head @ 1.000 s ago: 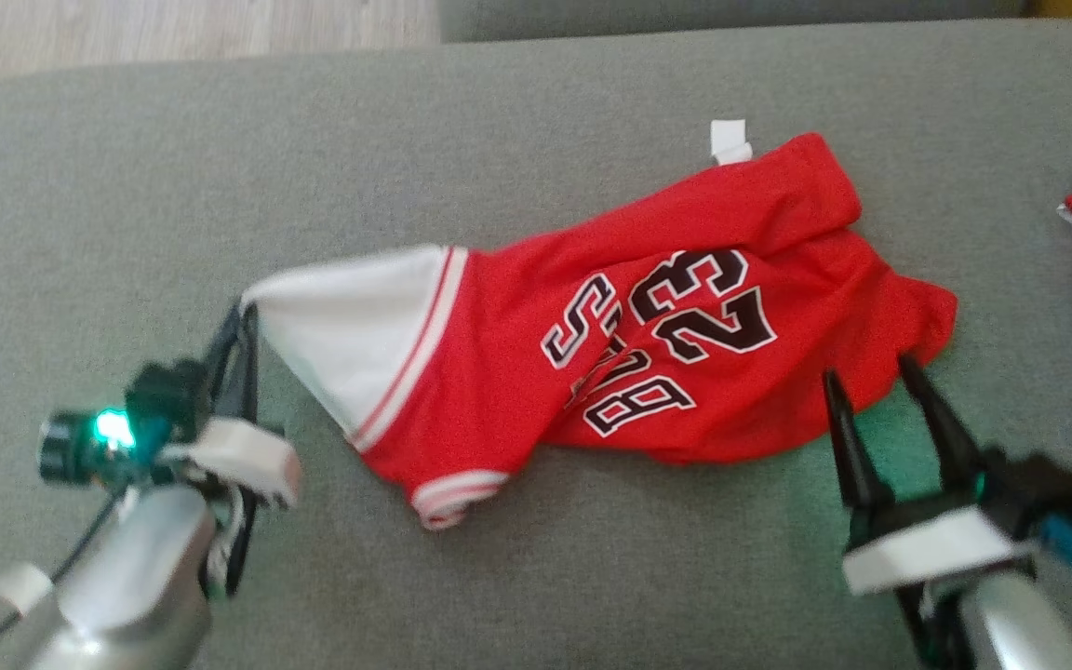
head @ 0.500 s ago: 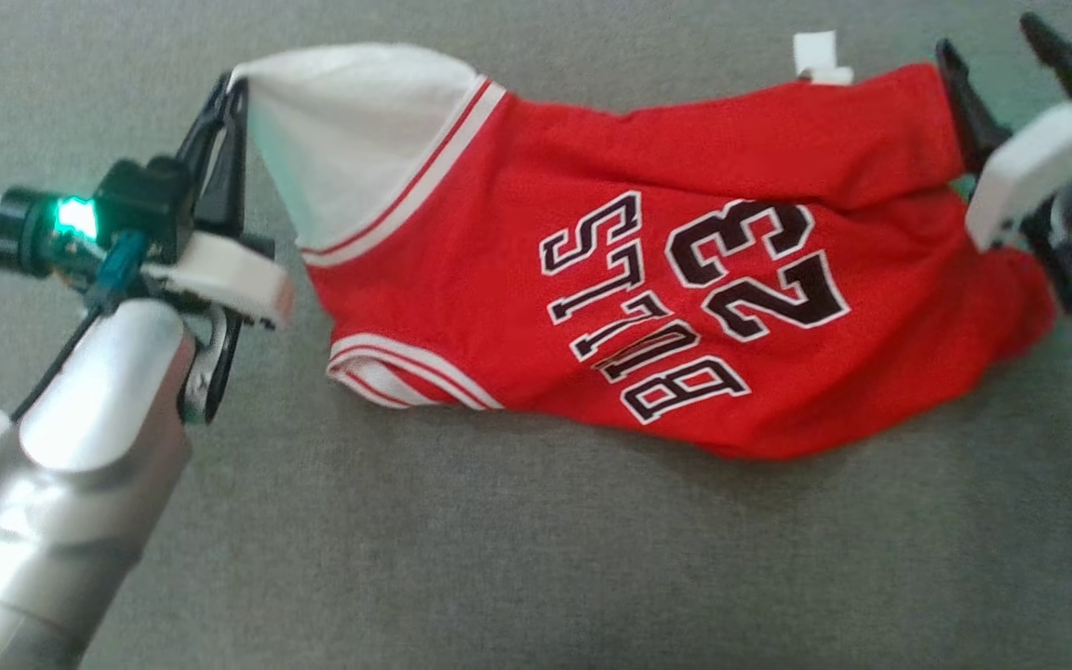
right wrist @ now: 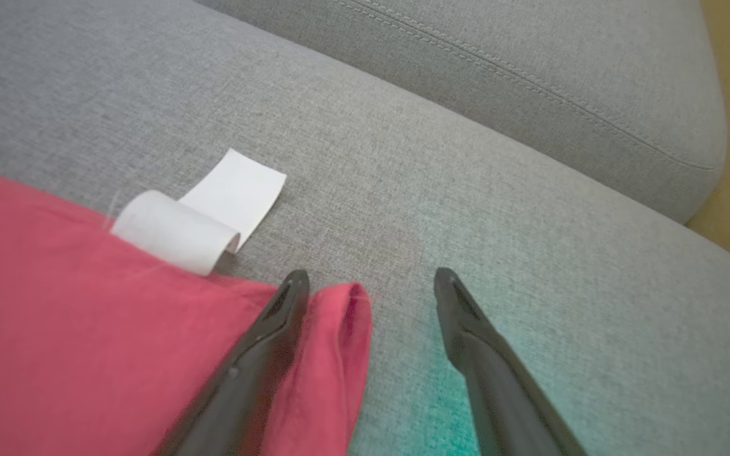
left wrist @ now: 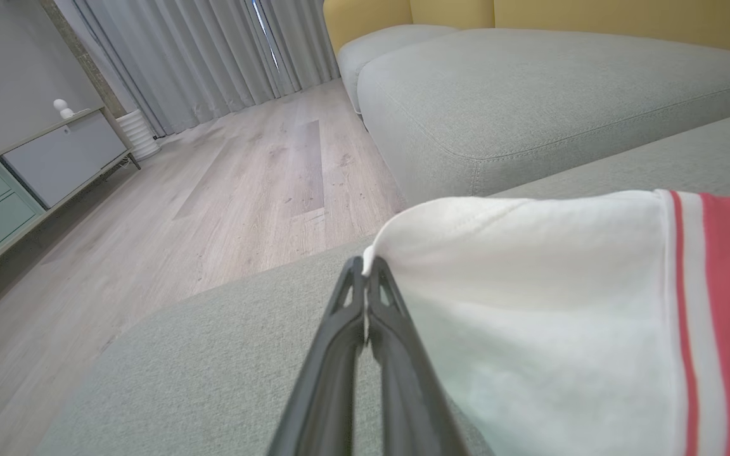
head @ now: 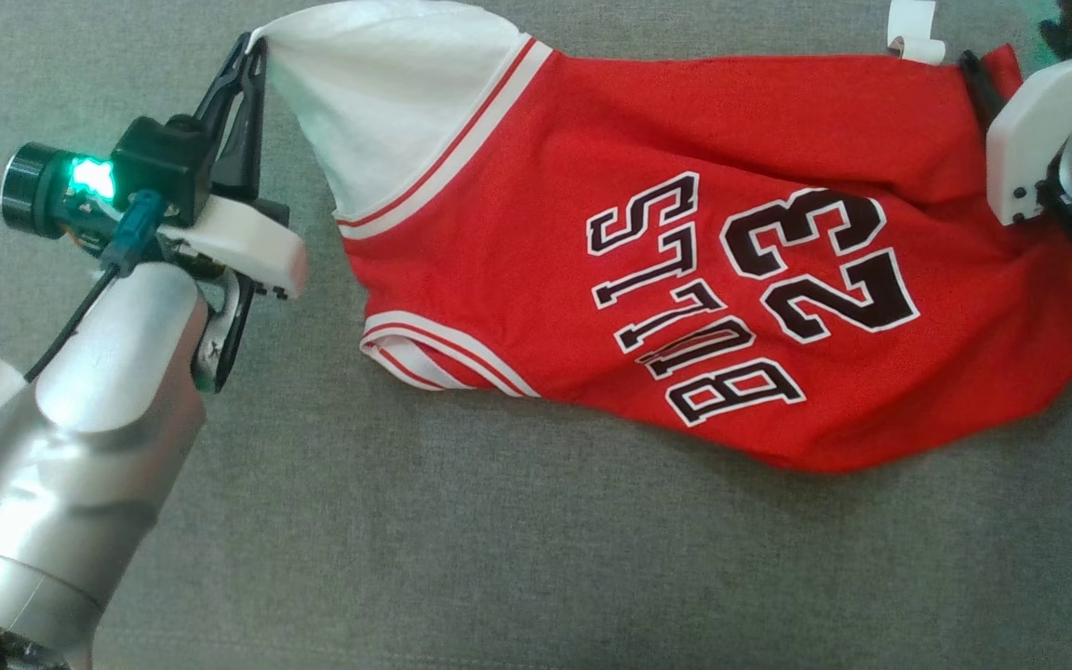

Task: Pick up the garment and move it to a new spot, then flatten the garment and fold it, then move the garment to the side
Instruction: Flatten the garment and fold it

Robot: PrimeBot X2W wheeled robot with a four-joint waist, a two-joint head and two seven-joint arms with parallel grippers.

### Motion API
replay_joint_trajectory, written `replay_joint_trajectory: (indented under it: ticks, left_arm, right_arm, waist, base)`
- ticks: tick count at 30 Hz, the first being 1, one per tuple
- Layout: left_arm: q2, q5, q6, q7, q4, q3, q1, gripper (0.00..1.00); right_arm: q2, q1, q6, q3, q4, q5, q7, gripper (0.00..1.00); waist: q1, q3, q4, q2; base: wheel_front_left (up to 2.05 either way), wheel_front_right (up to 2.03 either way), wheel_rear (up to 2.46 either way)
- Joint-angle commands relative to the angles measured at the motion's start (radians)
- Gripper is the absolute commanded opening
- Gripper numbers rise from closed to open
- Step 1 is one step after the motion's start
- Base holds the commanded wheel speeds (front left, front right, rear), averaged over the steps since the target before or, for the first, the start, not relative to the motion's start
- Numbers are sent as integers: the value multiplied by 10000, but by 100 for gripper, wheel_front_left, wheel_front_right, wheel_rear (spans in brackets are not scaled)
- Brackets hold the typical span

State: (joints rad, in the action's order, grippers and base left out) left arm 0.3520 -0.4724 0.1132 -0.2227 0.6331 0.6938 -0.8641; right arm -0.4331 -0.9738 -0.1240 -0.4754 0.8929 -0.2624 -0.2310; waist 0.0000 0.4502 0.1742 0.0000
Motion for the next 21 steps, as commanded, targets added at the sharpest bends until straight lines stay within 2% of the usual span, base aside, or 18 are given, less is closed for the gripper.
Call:
replay_joint_trajectory:
  ticks: [1,2,3,5,7,8,9,14,21]
  left_arm:
    - [347,120,-24,-126,-76,-278,-498,0]
    - [343,117,-41,-139,-33,-267,-500,0]
    - [343,117,-41,-139,-33,-267,-500,0]
    - [352,107,-74,-161,53,-252,-498,0]
    - [357,101,-100,-177,130,-229,-490,0]
    - [354,99,-110,-183,163,-215,-486,0]
    - [348,92,-123,-189,195,-202,-483,0]
    - [399,154,-125,-277,231,-212,-526,0]
    - [902,722,7,-382,-450,-453,-702,0]
  right_arm:
    - [-96,25,-67,-419,169,62,31,85]
    - [-90,-35,-67,-556,303,90,41,75]
    - [-90,-35,-67,-556,303,90,41,75]
    - [-31,-124,-67,-763,535,49,70,49]
    - [42,-172,-67,-949,747,-40,32,39]
    - [74,-187,-67,-1029,840,-111,14,25]
    - [89,-208,-67,-1115,913,-158,26,0]
    - [60,-469,-67,-1312,1045,-82,940,0]
    - [322,-683,-67,-378,1377,-72,3296,0]
  waist:
    - [0,-25,30,0]
    - [0,-43,34,0]
    - [0,-43,34,0]
    - [0,-93,21,0]
    - [0,-166,7,0]
    - [0,-207,2,0]
    - [0,-248,-1,0]
    - [0,-536,-114,0]
    - [0,-1582,-518,0]
  base:
    - [0,0,0]
    - [0,0,0]
    - [0,0,0]
    - [0,0,0]
    - [0,0,0]
    - [0,0,0]
    - [0,0,0]
    - [0,0,0]
    - [0,0,0]
